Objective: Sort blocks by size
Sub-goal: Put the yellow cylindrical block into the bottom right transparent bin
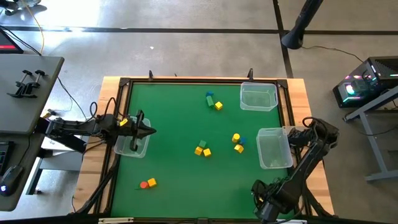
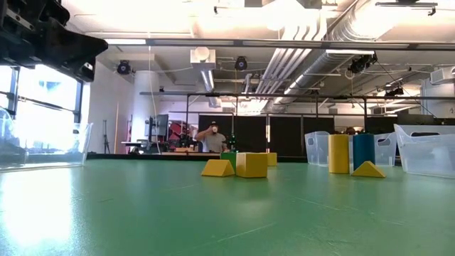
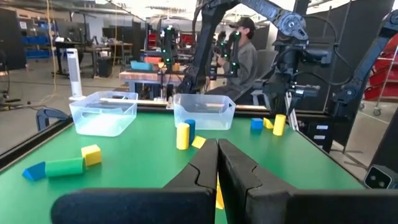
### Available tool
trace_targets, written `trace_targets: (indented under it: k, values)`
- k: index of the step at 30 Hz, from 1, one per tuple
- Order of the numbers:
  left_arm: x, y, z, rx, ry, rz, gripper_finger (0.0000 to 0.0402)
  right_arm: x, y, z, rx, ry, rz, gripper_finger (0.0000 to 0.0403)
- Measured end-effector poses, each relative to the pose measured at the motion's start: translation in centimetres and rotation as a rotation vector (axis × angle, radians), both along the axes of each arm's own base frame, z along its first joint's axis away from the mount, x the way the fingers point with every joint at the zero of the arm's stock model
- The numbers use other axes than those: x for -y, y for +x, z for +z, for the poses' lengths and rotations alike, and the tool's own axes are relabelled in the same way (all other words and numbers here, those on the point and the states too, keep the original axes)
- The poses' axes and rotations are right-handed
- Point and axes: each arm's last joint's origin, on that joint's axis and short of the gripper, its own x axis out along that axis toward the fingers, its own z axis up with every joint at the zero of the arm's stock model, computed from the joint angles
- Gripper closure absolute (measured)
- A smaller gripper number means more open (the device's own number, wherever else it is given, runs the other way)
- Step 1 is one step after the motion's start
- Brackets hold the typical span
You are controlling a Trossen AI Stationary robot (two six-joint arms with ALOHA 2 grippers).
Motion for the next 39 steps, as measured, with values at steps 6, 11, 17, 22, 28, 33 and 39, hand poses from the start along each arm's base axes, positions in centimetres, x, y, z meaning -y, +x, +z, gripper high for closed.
trace_targets:
  k: [6, 11, 17, 22, 28, 33, 39]
  values:
    - [0.0, 0.0, 0.0, 0.000, 0.000, 0.000, 0.0401, 0.1, -0.2, -1.3, -0.008, 0.030, 0.037, 0.0182]
    - [0.0, 0.0, 0.0, 0.000, -0.003, 0.000, 0.0401, 0.2, -0.3, -1.8, -0.023, 0.029, 0.044, 0.0183]
    - [0.0, 0.0, 0.0, -0.001, -0.011, 0.000, 0.0401, 0.3, -0.3, -1.8, -0.002, 0.015, 0.058, 0.0205]
    - [0.0, 0.0, 0.0, -0.001, -0.029, -0.001, 0.0401, 0.3, -0.3, -1.8, -0.002, 0.014, 0.060, 0.0249]
    - [0.0, 0.0, 0.0, -0.001, -0.029, -0.001, 0.0401, 0.3, -0.3, -1.8, -0.001, 0.014, 0.066, 0.0275]
    - [0.0, 0.0, 0.0, -0.001, -0.029, -0.001, 0.0401, 0.3, -0.3, -1.8, -0.002, 0.013, 0.063, 0.0271]
    - [0.0, 0.0, 0.0, -0.001, -0.029, -0.001, 0.0401, 1.1, 0.7, -1.4, 0.040, 0.001, 0.028, 0.0274]
